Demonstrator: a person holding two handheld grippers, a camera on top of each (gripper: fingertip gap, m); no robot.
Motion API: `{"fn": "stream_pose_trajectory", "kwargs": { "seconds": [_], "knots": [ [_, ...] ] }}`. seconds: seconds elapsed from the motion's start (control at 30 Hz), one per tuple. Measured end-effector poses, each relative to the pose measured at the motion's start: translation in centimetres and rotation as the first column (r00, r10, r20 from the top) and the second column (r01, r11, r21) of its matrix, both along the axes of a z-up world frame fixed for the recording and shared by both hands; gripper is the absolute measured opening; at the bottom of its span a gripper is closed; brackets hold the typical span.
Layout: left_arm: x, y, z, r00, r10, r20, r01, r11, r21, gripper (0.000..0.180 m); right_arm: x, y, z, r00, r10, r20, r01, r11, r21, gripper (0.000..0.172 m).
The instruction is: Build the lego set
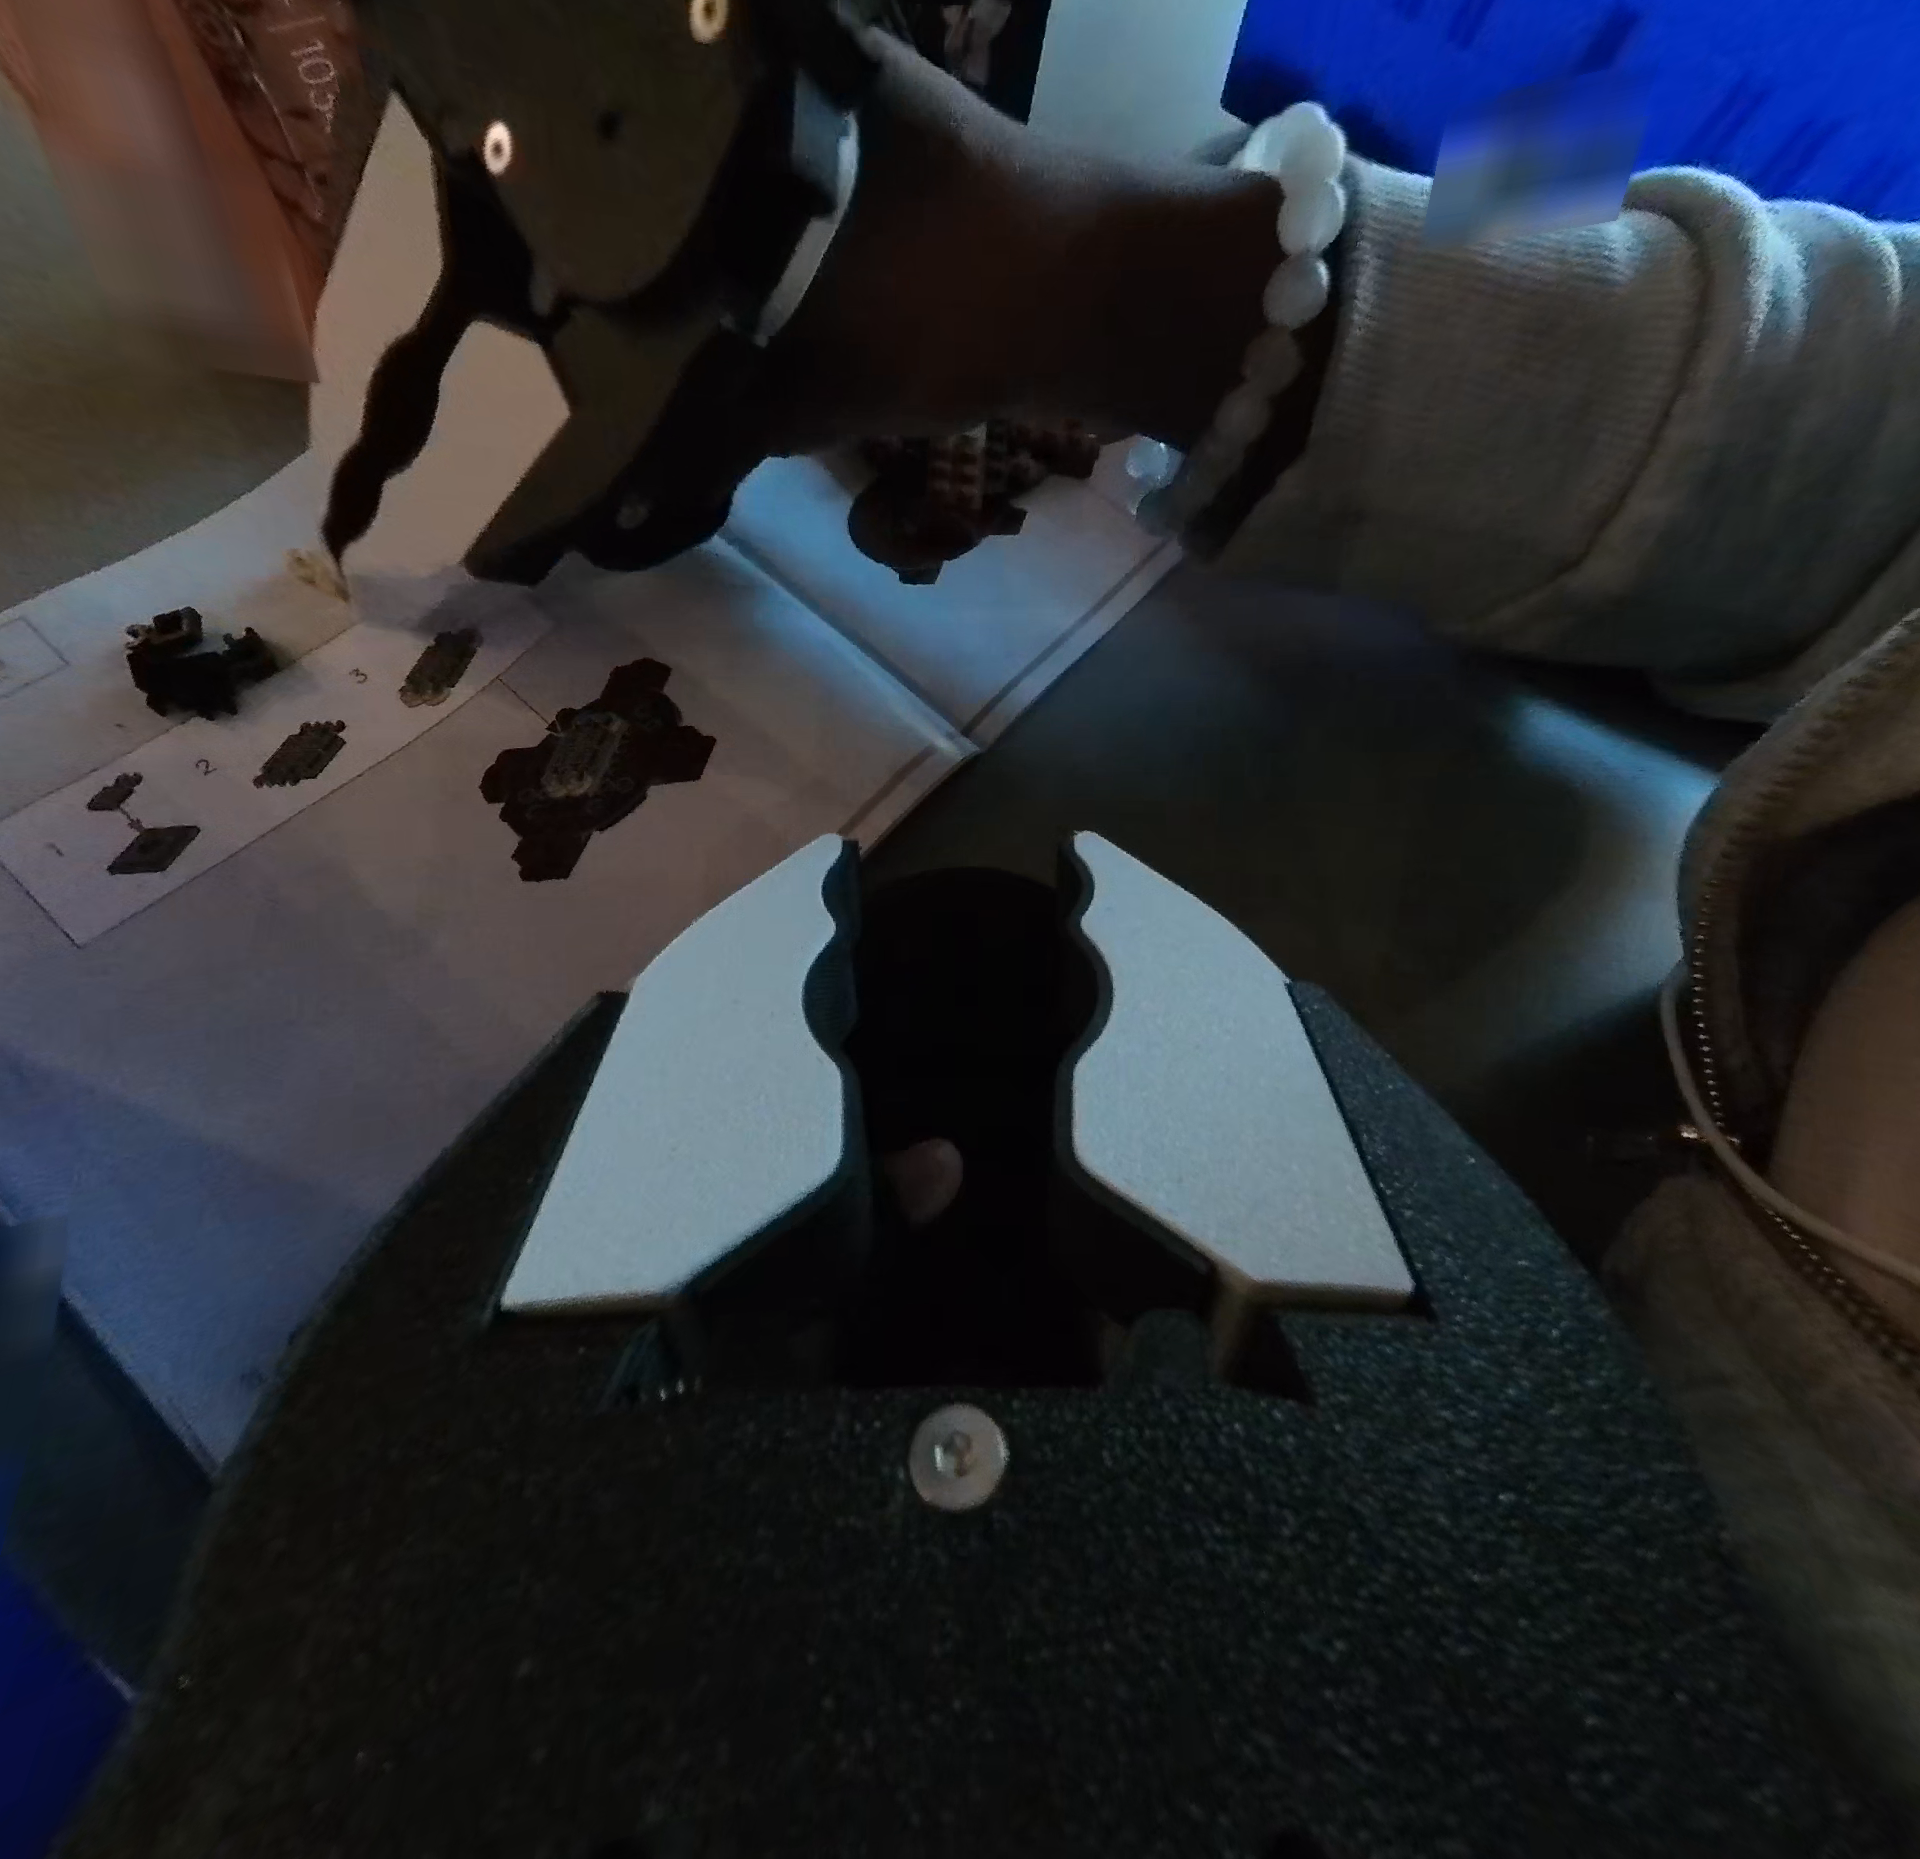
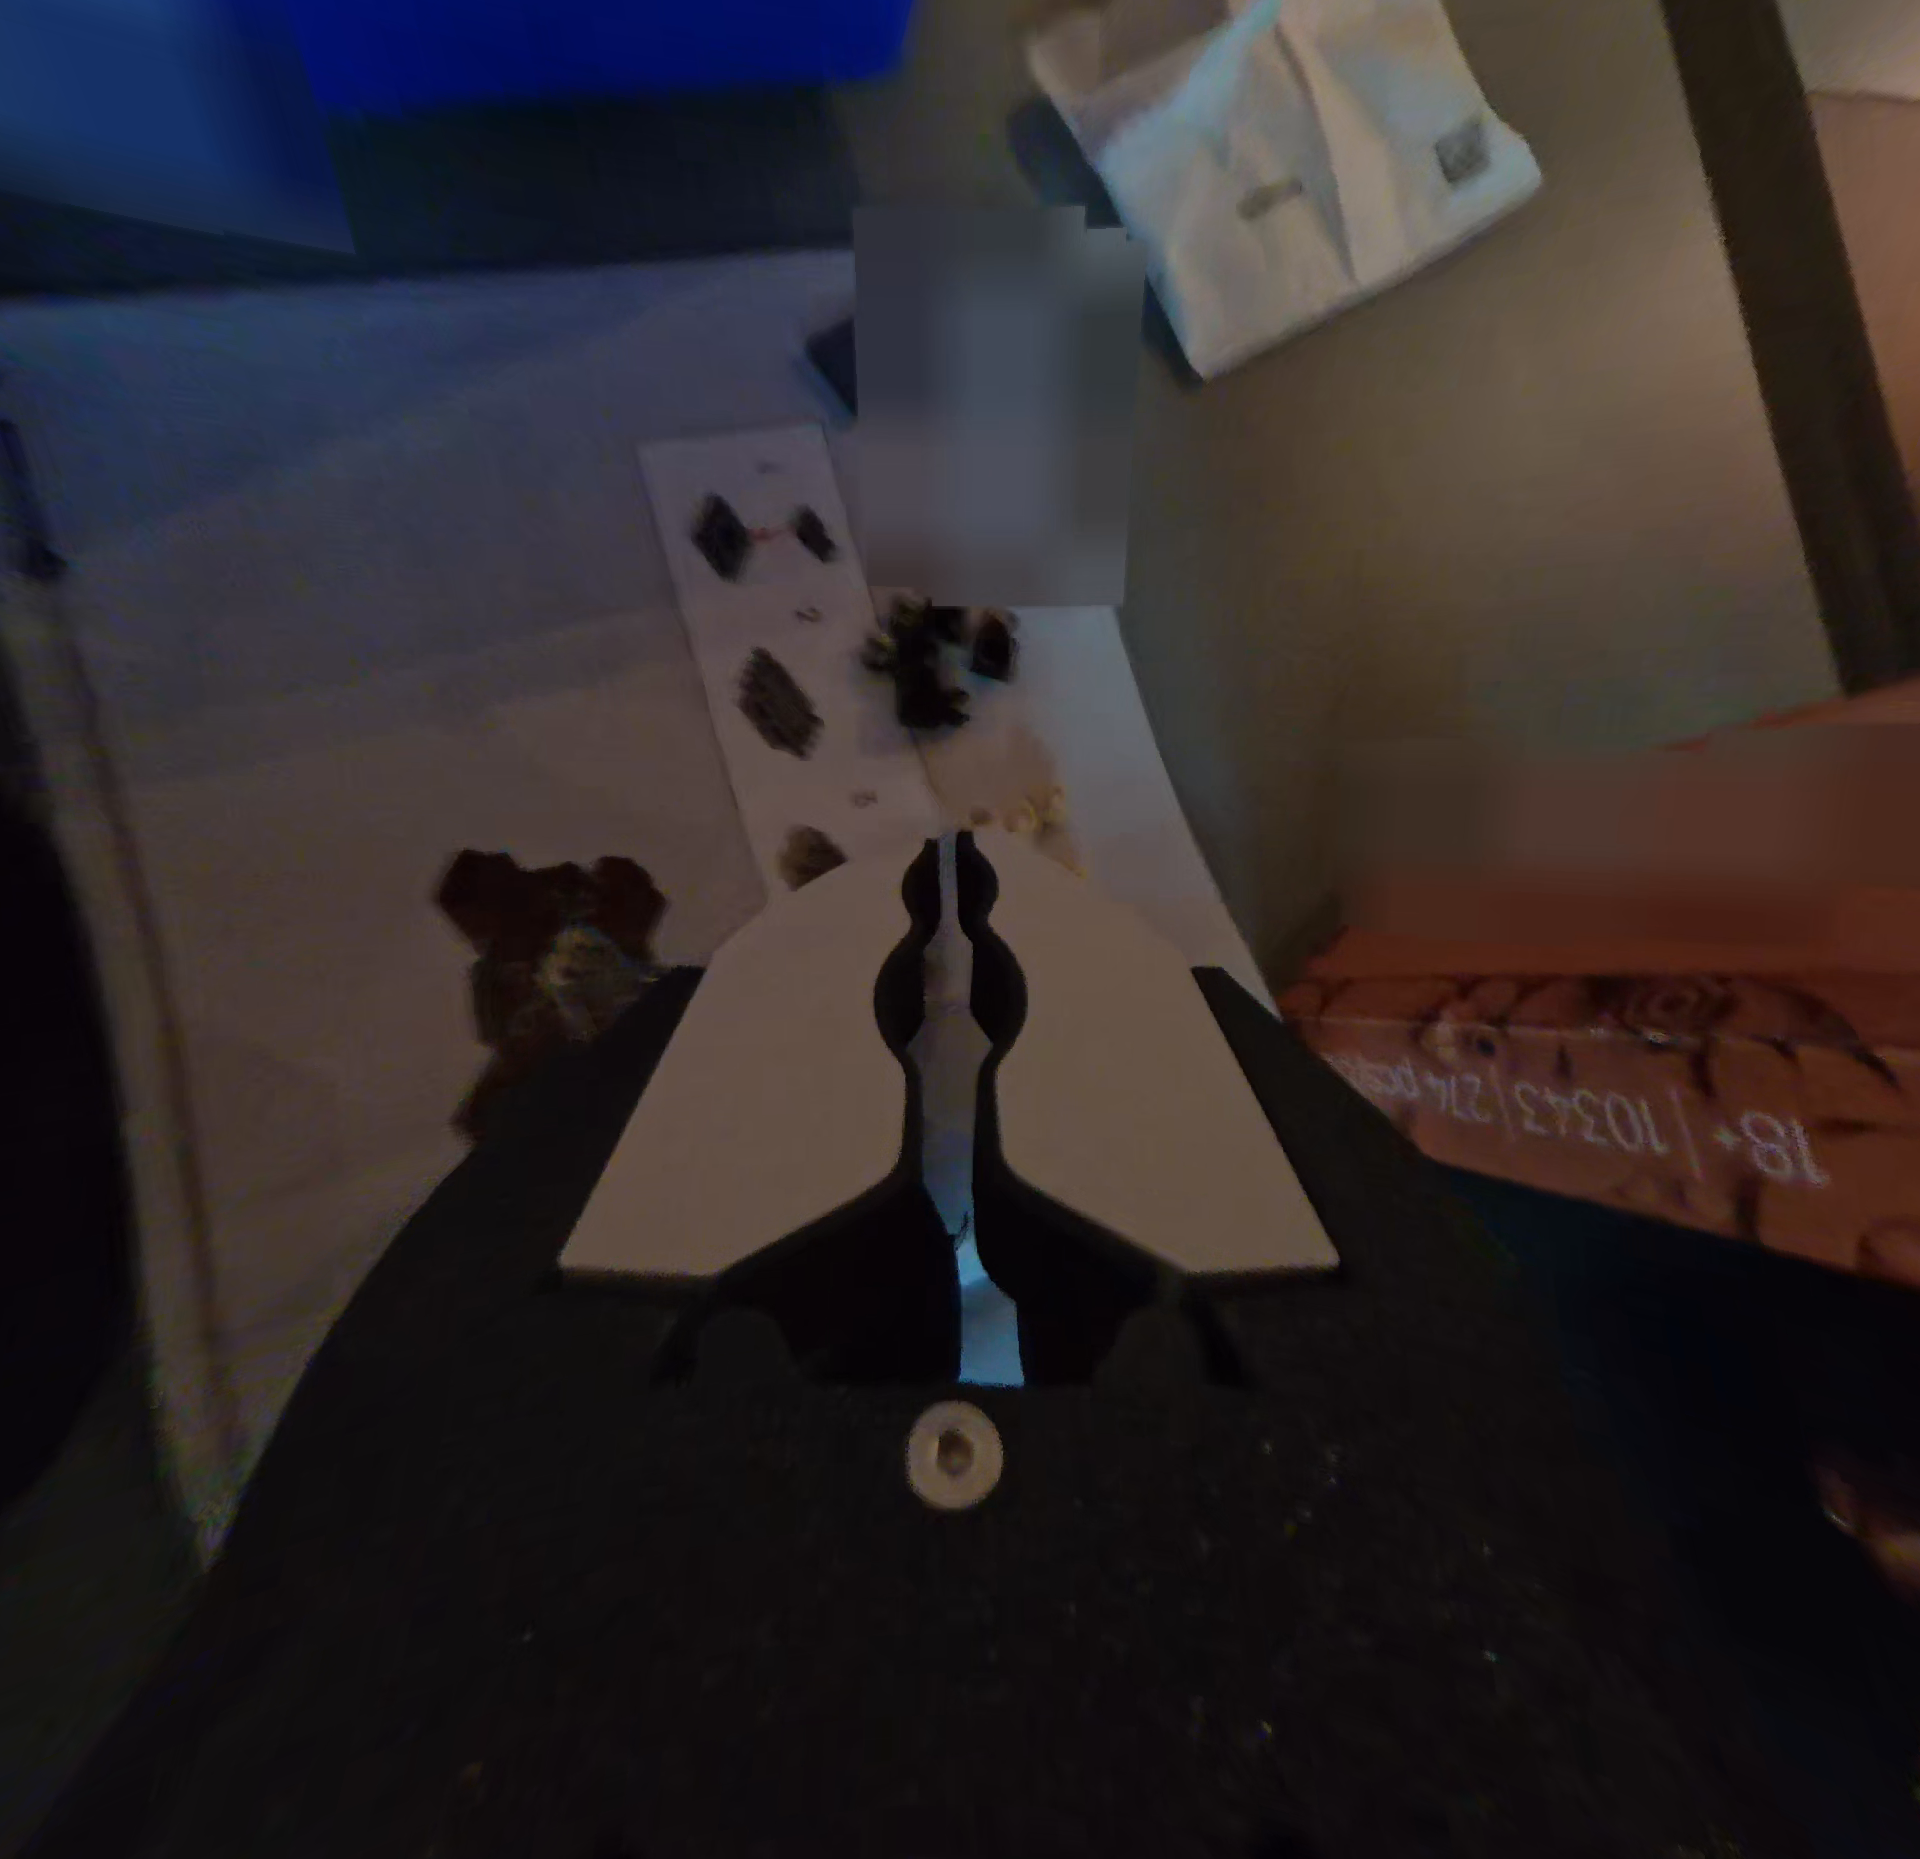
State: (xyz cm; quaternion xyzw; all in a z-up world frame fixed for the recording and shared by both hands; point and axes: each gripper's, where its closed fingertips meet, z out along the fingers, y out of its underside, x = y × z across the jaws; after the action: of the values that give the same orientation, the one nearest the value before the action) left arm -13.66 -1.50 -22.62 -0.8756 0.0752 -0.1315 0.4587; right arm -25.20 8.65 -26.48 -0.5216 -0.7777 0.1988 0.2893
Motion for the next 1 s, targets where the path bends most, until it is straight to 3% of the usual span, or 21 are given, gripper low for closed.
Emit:
{"fn": "stream_pose_trajectory", "kwargs": {
  "seconds": [0.17, 0.33, 0.47, 0.63, 0.8, 0.9, 1.0],
  "knots": [
    [0.1, 0.0, 0.1, 1.0, -0.008, -0.008, 0.008, 1.0, -0.002, 0.036, 1.1, 1.7, 1.8, 0.994, -0.094, -0.057, 0.093, 0.996, -0.02, 0.002],
    [0.5, 0.0, 0.5, 0.999, -0.022, -0.045, 0.022, 1.0, -0.009, 0.036, 6.9, 0.6, 7.3, 0.971, -0.127, -0.201, 0.102, 0.986, -0.131, 0.007],
    [0.9, 0.4, 1.1, 0.995, -0.036, -0.093, 0.035, 0.999, -0.015, 0.036, 15.9, 1.2, 12.0, 0.929, -0.247, -0.277, 0.179, 0.952, -0.248, 0.027],
    [2.1, 1.6, 2.2, 0.983, -0.059, -0.175, 0.056, 0.998, -0.025, 0.036, 31.4, 5.7, 15.9, 0.848, -0.45, -0.279, 0.444, 0.892, -0.088, 0.025],
    [5.7, 4.2, 3.4, 0.987, -0.118, -0.11, 0.116, 0.993, -0.018, 0.036, 45.7, 9.8, 15.4, 0.766, -0.622, -0.16, 0.636, 0.771, 0.047, 0.024],
    [7.8, 6.1, 4.1, 0.988, -0.131, -0.081, 0.129, 0.991, -0.025, 0.036, 50.7, 11.2, 13.2, 0.738, -0.667, -0.1, 0.674, 0.735, 0.071, 0.023],
    [9.7, 7.9, 4.6, 0.987, -0.135, -0.084, 0.133, 0.991, -0.023, 0.036, 53.2, 11.2, 10.6, 0.747, -0.664, -0.036, 0.664, 0.747, 0.022, 0.017]
  ]
}}
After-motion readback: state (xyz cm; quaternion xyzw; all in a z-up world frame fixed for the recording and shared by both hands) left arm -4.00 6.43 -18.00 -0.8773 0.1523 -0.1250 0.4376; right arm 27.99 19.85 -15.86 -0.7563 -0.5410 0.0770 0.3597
